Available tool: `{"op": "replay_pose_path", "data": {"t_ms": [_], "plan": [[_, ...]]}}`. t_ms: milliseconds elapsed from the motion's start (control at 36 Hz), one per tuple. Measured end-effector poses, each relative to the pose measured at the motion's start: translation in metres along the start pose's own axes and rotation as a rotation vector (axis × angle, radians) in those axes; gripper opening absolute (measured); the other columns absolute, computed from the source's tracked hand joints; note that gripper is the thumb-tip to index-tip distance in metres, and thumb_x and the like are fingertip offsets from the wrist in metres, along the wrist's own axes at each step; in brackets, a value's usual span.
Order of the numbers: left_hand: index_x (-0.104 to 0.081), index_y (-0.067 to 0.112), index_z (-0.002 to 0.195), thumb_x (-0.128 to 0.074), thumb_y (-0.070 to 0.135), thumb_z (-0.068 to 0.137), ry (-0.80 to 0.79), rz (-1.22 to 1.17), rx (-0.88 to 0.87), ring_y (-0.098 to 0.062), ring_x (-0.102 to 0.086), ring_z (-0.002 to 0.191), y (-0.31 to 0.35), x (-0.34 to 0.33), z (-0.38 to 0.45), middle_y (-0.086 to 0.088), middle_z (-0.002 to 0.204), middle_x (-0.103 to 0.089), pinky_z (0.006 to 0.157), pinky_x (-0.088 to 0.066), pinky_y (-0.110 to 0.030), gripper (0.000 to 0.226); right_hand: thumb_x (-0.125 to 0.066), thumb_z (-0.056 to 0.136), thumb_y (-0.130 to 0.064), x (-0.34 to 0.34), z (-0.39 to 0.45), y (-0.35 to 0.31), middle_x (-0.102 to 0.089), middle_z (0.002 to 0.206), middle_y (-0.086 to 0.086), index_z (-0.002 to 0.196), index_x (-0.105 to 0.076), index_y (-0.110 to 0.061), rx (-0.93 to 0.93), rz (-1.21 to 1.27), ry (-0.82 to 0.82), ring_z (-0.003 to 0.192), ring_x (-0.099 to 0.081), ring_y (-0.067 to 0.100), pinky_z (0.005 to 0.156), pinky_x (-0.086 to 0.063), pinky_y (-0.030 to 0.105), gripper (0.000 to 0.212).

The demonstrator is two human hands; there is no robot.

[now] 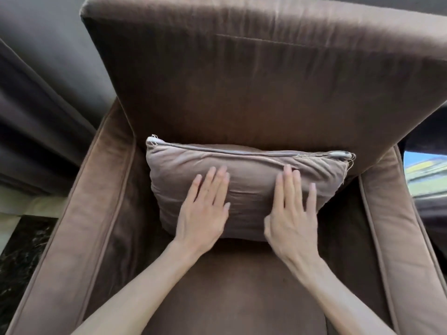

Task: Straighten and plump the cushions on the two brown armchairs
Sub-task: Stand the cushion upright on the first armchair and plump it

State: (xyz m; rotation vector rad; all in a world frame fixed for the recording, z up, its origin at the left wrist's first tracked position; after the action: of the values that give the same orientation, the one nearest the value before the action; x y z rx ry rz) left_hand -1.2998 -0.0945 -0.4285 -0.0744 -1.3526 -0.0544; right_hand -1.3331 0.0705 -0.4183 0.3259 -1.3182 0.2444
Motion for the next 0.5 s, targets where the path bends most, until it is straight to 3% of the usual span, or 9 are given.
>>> {"op": "replay_pose_path", "data": {"t_ms": [83,167,306,389,500], "plan": [[-0.015,0.006,0.155,-0.042,0.037,0.101,-0.011,-0.058,-0.131,-0.025,-0.015,0.153,0.034,-0.016,-0.013,-0.010,0.164,-0.009,0.124,-0.016,-0.043,0.069,-0.059,0.078,-0.009,-0.008,-0.012,-0.057,-0.008,0.169,0.021,0.159,-0.016,0.004,0.177,0.107,0.000,0.158,-0.007,0.036,0.126,-0.014,0.058,0.092],[-0.013,0.005,0.156,-0.041,0.044,0.101,-0.107,-0.009,-0.116,-0.022,-0.008,0.154,0.027,-0.044,-0.013,-0.008,0.164,-0.004,0.124,-0.008,-0.042,0.074,-0.054,0.084,-0.014,-0.038,-0.008,-0.077,-0.002,0.171,0.018,0.160,-0.008,0.001,0.260,0.093,-0.092,0.159,-0.001,0.034,0.127,-0.013,0.054,0.090],[-0.018,0.009,0.157,-0.044,0.056,0.095,-0.155,0.068,-0.160,-0.017,-0.018,0.153,0.003,-0.071,0.013,-0.002,0.164,-0.007,0.126,-0.012,-0.036,0.083,-0.058,0.087,-0.041,-0.072,0.021,-0.055,-0.009,0.171,0.012,0.161,-0.016,-0.002,0.373,0.014,-0.194,0.159,-0.009,0.024,0.129,-0.009,0.041,0.094],[-0.015,0.012,0.158,-0.039,0.060,0.096,-0.177,0.104,-0.261,-0.014,-0.015,0.153,-0.007,-0.080,0.022,0.000,0.165,-0.007,0.125,-0.014,-0.034,0.082,-0.047,0.095,-0.062,-0.083,0.028,-0.031,-0.002,0.171,0.008,0.161,-0.011,-0.004,0.450,-0.072,-0.199,0.159,-0.005,0.021,0.129,-0.009,0.038,0.095],[-0.013,0.014,0.159,-0.035,0.060,0.097,-0.165,0.128,-0.310,-0.011,-0.010,0.153,-0.018,-0.079,0.026,0.002,0.165,-0.006,0.124,-0.011,-0.033,0.080,-0.040,0.096,-0.066,-0.087,0.028,0.002,-0.007,0.171,0.006,0.161,-0.017,-0.005,0.417,-0.119,-0.188,0.158,-0.011,0.020,0.128,-0.013,0.038,0.093]]}}
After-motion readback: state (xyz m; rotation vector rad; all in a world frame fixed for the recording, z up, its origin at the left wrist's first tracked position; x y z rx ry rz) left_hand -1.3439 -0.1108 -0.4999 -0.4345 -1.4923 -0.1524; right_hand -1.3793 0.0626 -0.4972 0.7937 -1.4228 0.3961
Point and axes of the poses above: each hand's wrist, its own z-axis towards the middle knuckle, its own x-axis out of the back of the hand, y = z × x, the point moved 9 cm from there along z, towards the middle knuckle
